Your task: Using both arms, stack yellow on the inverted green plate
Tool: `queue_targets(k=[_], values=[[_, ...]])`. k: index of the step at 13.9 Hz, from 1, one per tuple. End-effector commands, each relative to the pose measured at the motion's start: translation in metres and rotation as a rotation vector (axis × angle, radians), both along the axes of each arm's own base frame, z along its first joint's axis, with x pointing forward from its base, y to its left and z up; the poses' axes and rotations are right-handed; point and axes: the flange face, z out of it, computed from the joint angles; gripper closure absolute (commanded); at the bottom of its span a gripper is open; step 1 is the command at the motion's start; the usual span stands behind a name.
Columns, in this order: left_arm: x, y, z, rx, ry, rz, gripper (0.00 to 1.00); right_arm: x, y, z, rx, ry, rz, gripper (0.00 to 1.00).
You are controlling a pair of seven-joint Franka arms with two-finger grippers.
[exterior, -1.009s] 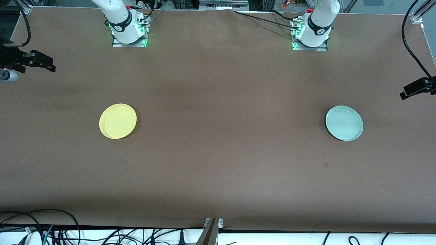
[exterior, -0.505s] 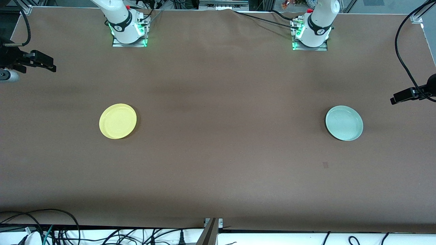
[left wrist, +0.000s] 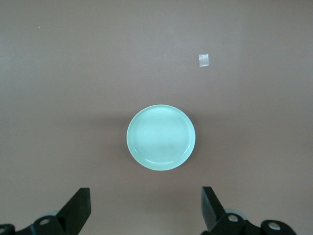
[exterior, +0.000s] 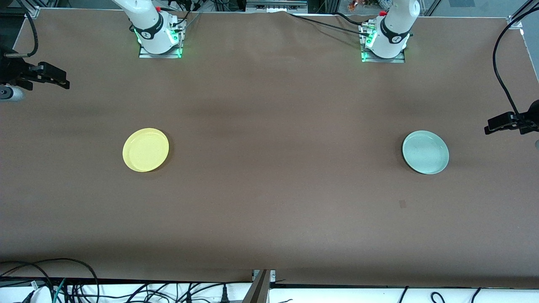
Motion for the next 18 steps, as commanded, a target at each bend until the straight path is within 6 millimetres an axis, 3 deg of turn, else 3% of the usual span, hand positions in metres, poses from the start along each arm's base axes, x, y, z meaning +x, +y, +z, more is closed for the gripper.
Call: queue_targets(k=[1, 9, 13, 16, 18], values=[[-0.015, -0.02, -0.005, 0.037, 0.035, -0.049, 0.0, -0.002, 0.001, 0.004, 0.017, 0.005, 0.003, 0.0], [-0.028, -0.035, -0.03, 0.036, 0.093, -0.02, 0.0, -0.001, 0.002, 0.004, 0.015, 0.005, 0.005, 0.0], [-0.034, -0.027, -0.039, 0.037, 0.11, 0.005, 0.0, -0.001, 0.002, 0.003, 0.018, 0.006, 0.009, 0.0], [-0.071, -0.019, -0.052, 0.06, 0.023, 0.024, 0.0, -0.001, 0.002, 0.004, 0.018, 0.005, 0.009, 0.0], [-0.094, -0.004, -0.081, 0.068, -0.008, 0.053, 0.0, -0.001, 0.002, 0.003, 0.017, 0.006, 0.008, 0.0]])
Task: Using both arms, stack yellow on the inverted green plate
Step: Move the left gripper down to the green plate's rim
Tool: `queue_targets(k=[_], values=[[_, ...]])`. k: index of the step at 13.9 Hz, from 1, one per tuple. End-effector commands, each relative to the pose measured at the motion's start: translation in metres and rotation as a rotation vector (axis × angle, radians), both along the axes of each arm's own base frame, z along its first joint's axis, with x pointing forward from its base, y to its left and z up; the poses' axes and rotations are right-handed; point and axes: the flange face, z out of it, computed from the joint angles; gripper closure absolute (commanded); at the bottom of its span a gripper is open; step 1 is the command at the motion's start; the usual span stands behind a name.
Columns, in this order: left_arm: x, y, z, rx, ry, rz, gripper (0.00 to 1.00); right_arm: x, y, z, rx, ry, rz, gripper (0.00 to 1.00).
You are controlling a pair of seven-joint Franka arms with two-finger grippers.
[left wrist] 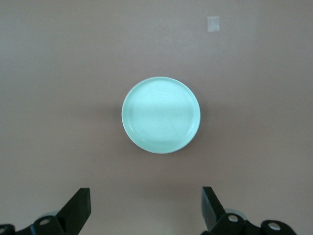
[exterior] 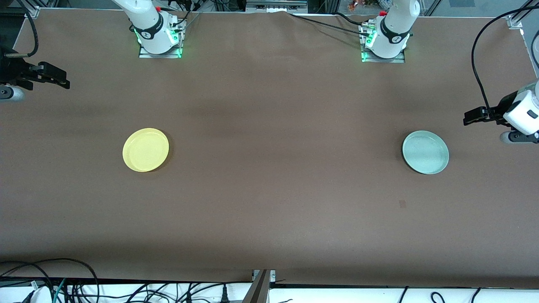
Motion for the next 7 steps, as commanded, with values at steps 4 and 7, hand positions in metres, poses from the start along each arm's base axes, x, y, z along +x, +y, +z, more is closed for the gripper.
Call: queue_targets(k=[4, 7], values=[[-0.063, 0.056, -0.105, 0.015, -0.045, 0.059, 0.0, -0.001, 0.001, 0.003, 0.017, 0.006, 0.007, 0.0], [-0.059, 0.094, -0.169, 0.01, -0.02, 0.067, 0.0, -0.001, 0.001, 0.003, 0.017, 0.006, 0.007, 0.0]])
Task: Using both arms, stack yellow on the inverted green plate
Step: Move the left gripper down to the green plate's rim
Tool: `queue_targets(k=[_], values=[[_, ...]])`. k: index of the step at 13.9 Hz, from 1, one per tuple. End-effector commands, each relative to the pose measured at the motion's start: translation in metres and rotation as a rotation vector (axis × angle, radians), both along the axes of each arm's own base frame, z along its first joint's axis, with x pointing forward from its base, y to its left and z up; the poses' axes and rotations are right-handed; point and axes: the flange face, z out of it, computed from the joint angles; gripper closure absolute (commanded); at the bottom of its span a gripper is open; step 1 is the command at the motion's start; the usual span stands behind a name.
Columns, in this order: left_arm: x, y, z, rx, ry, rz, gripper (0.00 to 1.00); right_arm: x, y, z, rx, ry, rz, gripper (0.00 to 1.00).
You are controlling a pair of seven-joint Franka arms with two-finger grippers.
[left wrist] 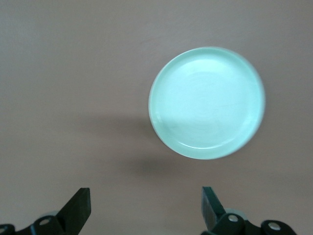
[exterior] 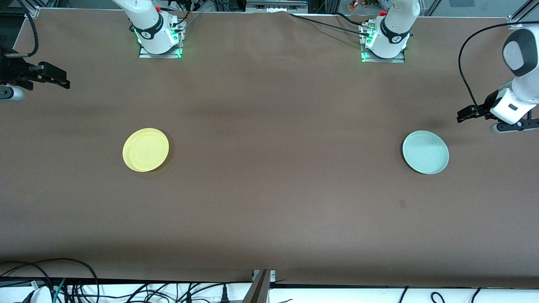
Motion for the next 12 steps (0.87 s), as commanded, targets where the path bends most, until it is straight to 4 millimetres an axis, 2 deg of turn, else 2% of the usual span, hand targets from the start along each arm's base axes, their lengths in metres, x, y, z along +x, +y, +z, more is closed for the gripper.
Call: queue_targets(k=[1, 4, 7, 10, 12], values=[[0.009, 0.019, -0.058, -0.015, 0.031, -0.021, 0.0, -0.001, 0.001, 0.004, 0.017, 0.005, 0.007, 0.0], [0.008, 0.029, -0.096, -0.055, 0.055, 0.073, 0.0, -0.001, 0.001, 0.004, 0.017, 0.005, 0.007, 0.0], [0.026, 0.035, -0.107, -0.056, 0.051, 0.122, 0.0, -0.001, 0.001, 0.004, 0.017, 0.005, 0.007, 0.0], [0.031, 0.036, -0.116, -0.055, 0.029, 0.12, 0.0, -0.001, 0.001, 0.004, 0.017, 0.005, 0.007, 0.0], [0.035, 0.035, -0.136, -0.055, -0.002, 0.114, 0.0, -0.001, 0.002, 0.004, 0.016, 0.004, 0.002, 0.0]])
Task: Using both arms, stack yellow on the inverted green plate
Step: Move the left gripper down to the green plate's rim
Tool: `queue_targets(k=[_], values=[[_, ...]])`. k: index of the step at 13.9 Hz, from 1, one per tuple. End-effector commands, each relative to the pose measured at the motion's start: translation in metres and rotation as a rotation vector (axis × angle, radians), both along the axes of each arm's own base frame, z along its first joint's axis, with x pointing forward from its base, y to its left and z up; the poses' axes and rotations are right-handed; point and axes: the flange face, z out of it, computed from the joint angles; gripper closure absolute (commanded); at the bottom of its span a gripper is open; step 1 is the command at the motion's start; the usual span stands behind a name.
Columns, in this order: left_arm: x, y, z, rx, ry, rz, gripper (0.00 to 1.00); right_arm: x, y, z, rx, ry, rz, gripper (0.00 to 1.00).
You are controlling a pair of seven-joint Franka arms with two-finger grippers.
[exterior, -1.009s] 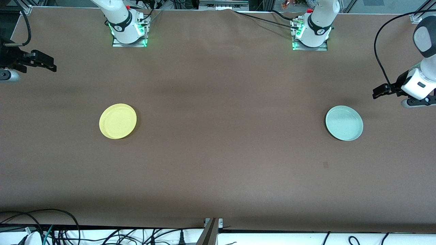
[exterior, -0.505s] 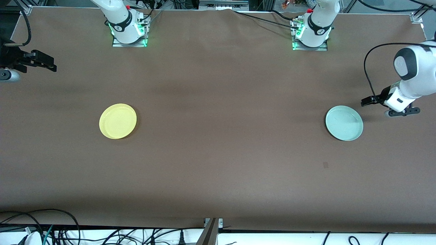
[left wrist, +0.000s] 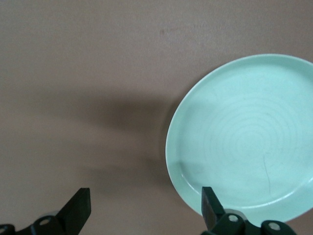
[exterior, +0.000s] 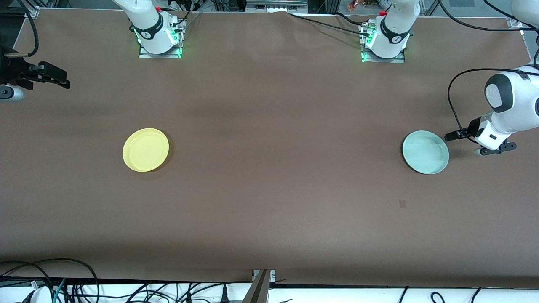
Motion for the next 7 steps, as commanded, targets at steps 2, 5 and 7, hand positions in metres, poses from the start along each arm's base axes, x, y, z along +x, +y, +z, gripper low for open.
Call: queue_targets(k=[2, 5, 7], values=[[0.0082, 0.0007, -0.0285, -0.01, -0.023, 0.004, 0.11, -0.0011, 0.0018, 0.0036, 0.016, 0.004, 0.004, 0.0], [0.008, -0.0003, -0.0283, -0.01, -0.022, 0.002, 0.24, -0.0012, 0.001, 0.0036, 0.017, 0.004, 0.004, 0.0], [0.0077, 0.0006, -0.0269, -0.011, -0.022, -0.007, 0.31, -0.0011, 0.0018, 0.0036, 0.017, 0.004, 0.005, 0.0]])
